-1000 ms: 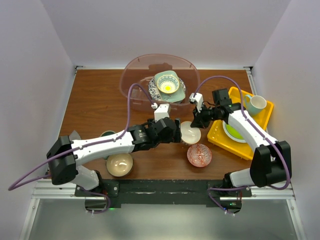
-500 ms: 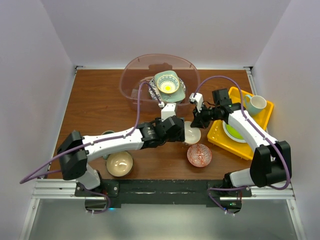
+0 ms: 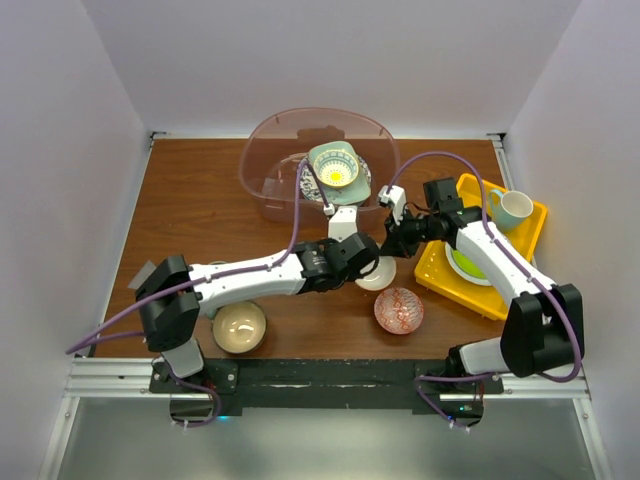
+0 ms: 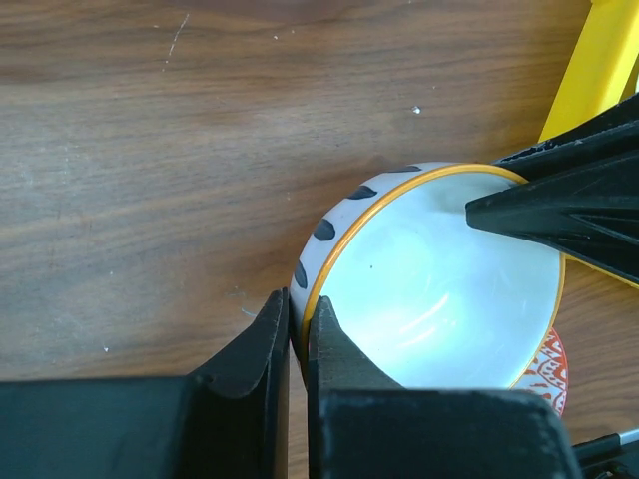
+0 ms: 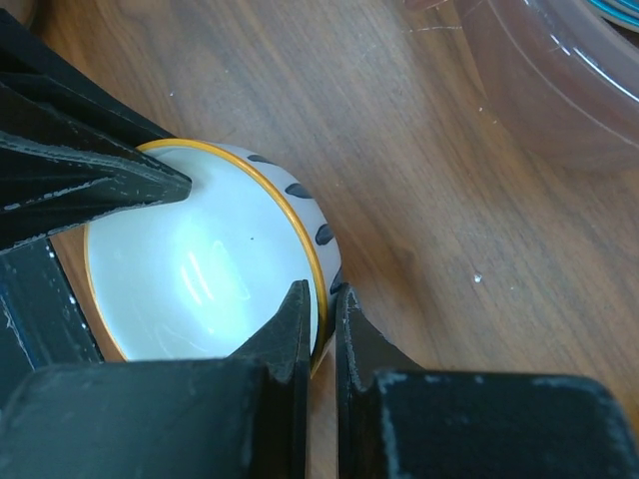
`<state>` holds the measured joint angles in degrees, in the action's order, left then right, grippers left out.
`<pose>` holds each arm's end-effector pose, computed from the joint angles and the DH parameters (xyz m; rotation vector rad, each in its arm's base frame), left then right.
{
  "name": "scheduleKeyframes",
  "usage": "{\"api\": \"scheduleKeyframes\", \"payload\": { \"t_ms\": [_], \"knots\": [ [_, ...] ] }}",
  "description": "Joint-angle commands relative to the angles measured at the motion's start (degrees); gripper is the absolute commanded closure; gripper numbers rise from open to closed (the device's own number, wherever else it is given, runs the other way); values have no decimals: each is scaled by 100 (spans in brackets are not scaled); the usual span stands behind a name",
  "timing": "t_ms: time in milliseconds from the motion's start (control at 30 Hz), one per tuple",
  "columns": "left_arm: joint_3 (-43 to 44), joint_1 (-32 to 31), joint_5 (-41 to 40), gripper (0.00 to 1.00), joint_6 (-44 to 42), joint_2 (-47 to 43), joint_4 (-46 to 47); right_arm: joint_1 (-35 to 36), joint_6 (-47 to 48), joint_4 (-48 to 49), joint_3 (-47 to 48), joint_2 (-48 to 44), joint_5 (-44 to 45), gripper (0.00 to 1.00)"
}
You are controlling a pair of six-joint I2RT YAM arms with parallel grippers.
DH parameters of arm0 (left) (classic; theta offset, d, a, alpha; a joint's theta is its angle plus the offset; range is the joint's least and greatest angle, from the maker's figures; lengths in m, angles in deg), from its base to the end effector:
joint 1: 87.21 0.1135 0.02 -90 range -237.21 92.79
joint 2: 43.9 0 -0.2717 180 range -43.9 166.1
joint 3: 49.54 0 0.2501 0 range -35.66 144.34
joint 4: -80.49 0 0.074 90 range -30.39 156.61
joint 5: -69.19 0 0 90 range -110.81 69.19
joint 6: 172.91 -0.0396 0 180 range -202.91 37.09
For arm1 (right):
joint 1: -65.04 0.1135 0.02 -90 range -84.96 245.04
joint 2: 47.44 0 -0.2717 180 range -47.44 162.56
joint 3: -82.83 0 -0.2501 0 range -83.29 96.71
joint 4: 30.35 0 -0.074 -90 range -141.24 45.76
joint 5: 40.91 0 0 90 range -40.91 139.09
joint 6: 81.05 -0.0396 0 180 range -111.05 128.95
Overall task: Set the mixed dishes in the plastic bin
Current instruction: Pick up the bowl from the center of the board.
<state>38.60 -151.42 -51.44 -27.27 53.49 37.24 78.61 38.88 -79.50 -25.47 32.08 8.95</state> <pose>0.1781 -0.3222 0.2570 -0.0421 2.3509 -0.3664 0.2615 0.0894 0.2592 -1.1201 2.1126 0.7594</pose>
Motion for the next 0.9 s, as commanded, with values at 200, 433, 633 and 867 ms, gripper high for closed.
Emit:
{"api": "scheduleKeyframes", "payload": {
  "t_ms": [200,433,633,867],
  "knots": [
    [-253,-75,-303,100,-632,-746,70,-55,812,-463,247,-122,-820,92],
    [-632,-66,-268,100,-879,-1142,546,-47,900,-569,273,-95,-899,83],
    [-799,-31,-285,100,-958,-1292,642,-55,944,-613,282,-104,-925,76],
    [-1089,119,-189,100,-1090,-1581,783,-55,1006,-666,308,-122,-934,65]
  ]
}}
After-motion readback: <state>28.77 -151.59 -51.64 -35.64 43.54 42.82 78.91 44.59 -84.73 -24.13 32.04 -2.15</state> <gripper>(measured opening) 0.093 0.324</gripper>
